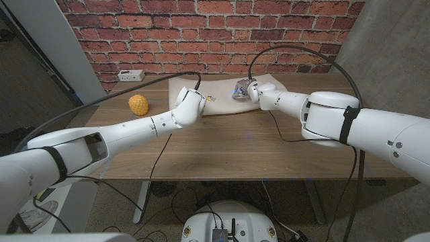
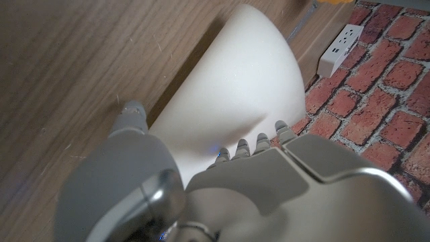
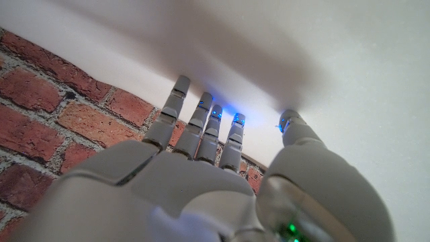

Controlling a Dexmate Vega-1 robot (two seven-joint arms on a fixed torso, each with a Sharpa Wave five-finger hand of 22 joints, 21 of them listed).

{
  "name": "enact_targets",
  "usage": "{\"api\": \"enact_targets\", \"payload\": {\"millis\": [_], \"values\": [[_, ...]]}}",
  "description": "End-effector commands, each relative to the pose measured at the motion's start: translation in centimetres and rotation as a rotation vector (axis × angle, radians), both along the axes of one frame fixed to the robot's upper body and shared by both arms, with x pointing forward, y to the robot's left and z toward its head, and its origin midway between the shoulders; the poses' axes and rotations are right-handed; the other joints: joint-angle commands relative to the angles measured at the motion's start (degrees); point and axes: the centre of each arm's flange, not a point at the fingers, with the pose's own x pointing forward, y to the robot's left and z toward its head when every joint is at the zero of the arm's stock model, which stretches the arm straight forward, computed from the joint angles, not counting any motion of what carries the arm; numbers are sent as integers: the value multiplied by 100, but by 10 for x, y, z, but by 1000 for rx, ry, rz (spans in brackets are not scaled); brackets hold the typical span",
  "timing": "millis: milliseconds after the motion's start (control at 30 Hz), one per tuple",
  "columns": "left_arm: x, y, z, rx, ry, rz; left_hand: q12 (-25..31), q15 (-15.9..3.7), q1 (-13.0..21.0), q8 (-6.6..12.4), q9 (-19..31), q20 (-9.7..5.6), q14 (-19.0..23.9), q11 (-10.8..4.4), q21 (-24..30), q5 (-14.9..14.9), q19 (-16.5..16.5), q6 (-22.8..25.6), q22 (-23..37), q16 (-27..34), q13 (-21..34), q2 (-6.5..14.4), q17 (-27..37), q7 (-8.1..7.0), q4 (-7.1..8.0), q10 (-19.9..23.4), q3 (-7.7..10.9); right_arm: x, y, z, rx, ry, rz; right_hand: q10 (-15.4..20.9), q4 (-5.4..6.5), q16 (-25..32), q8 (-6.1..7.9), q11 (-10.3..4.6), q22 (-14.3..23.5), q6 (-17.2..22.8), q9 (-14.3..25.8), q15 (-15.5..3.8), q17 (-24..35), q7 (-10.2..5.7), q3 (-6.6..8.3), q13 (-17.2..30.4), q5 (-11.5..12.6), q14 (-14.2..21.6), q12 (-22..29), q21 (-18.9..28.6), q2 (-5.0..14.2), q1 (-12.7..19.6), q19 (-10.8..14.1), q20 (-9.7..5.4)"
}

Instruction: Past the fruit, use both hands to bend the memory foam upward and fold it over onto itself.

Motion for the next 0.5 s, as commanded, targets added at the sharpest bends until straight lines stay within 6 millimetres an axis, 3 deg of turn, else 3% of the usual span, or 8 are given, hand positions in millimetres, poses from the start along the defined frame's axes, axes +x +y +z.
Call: {"api": "enact_targets", "payload": {"millis": [33,200,267,367,433,467,500], "values": [[15,10,-21,49,-57,78,-4,68,3,-16,28,22,-1791,78,-83,-5,-1174,-3037,34,0,13,83,28,100,21,-2607,-35,0,-2,1,6,8,3,41,11,20,0,2,17,3,24,-372,11,21,-28,1,54,-17,-5,-22,44,16,17,22],[23,11,-32,39,-24,86,5,66,19,-9,31,20,-1829,84,-118,-13,-1196,-3095,39,18,14,180,31,135,37,-2707,-15,0,-3,1,9,10,4,54,8,23,-1,14,17,2,24,-368,3,20,-37,-2,56,-15,-5,-26,55,15,17,23],[24,11,-38,47,-16,84,21,62,35,-7,32,19,-1848,99,-148,-46,-1216,-3120,43,33,12,350,35,184,69,-2763,41,1,-4,2,9,11,5,54,6,25,0,25,17,6,24,-370,-1,19,-44,-4,56,-13,-8,-28,56,14,16,22],[25,10,-48,47,-32,89,48,55,146,-78,34,18,-1919,128,-224,-239,-1267,-3250,53,48,7,825,33,303,82,-2882,238,1,-4,2,8,12,6,54,-4,24,1,14,17,9,24,-366,-10,16,-47,-7,59,-17,-12,-31,60,24,16,22],[26,10,-53,57,-52,96,76,43,345,-83,34,14,-1915,159,-247,-433,-1240,-3241,63,66,-1,1195,28,349,17,-2878,522,1,-4,3,11,12,7,53,-1,23,0,22,17,9,24,-375,-11,12,-52,-8,59,-22,-15,-33,67,19,12,22],[26,10,-56,64,-67,96,96,38,376,-77,34,14,-1905,161,-248,-444,-1233,-3231,64,70,-2,1207,27,369,5,-2832,567,1,-4,3,11,12,7,59,-3,23,0,2,17,8,24,-371,-17,13,-56,-9,60,-20,-15,-35,67,18,12,23],[27,10,-58,80,-79,97,136,27,495,-36,32,8,-1829,164,-228,-445,-1159,-3178,70,92,-6,1246,27,402,-26,-2729,745,0,-5,4,9,12,7,61,-1,24,-1,6,17,7,24,-371,-18,14,-60,-10,60,-19,-15,-36,69,13,12,23]]}}
